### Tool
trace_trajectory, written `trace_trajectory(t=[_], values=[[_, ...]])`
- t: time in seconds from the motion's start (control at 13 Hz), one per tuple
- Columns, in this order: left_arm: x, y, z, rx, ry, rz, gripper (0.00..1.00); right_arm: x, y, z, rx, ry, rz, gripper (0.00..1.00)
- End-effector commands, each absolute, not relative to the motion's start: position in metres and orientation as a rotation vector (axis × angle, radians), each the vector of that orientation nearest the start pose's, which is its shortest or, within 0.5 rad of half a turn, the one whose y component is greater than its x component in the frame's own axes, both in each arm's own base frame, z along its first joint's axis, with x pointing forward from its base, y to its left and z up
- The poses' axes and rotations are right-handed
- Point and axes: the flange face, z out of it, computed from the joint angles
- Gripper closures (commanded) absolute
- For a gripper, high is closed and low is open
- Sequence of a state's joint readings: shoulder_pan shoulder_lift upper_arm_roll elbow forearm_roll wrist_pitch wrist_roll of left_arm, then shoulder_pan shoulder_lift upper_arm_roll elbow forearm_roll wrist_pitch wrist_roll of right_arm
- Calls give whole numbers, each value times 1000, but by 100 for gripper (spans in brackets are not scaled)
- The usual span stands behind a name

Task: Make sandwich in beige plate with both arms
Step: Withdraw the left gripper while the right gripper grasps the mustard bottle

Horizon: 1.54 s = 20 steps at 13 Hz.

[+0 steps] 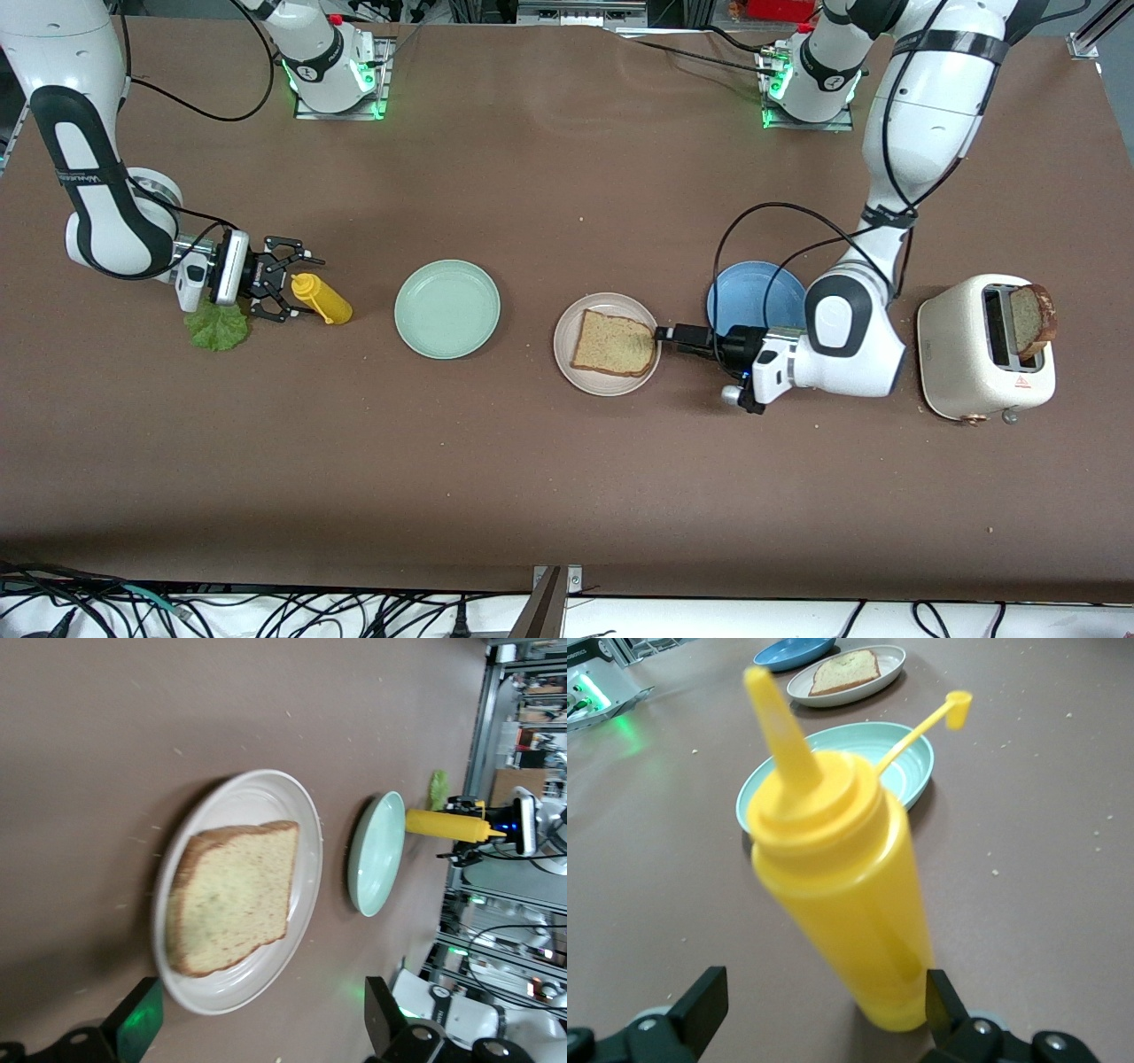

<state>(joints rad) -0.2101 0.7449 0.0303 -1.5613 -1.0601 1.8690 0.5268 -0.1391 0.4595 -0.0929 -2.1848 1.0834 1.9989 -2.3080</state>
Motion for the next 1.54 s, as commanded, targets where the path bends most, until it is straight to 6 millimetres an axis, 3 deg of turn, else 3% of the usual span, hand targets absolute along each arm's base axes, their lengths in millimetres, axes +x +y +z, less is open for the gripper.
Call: trace_trajectory(t=[0.0,0.15,0.54,0.84,0.92,1.0,1.07,1.23,1.38,1.46], values=[[656,-153,267,2329,-114,-270,0,510,-72,151,-1843,-1391,-739,1],[656,-130,299,2514,-127,-295,0,509,-75,148,-1839,-1394,-745,1],[657,-56,328,2706,-131,-296,0,509,-65,146,-1814,-1335,-805,1],[645,-24,360,2904,-89,-310,0,510,-54,137,-1806,-1319,-831,8],[642,-14,370,2926,-83,-295,0,511,-50,135,-1806,-1325,-831,19],[640,-2,380,2932,-62,-281,0,514,-45,134,-1806,-1340,-825,52],[636,8,391,2934,-38,-259,0,521,-38,138,-1803,-1356,-838,75],[625,34,416,2934,20,-205,0,533,-31,145,-1812,-1400,-846,98],[613,45,436,3012,18,-185,0,553,-15,163,-1834,-1507,-850,100],[610,41,448,3044,100,-170,0,563,-5,175,-1851,-1588,-834,100]])
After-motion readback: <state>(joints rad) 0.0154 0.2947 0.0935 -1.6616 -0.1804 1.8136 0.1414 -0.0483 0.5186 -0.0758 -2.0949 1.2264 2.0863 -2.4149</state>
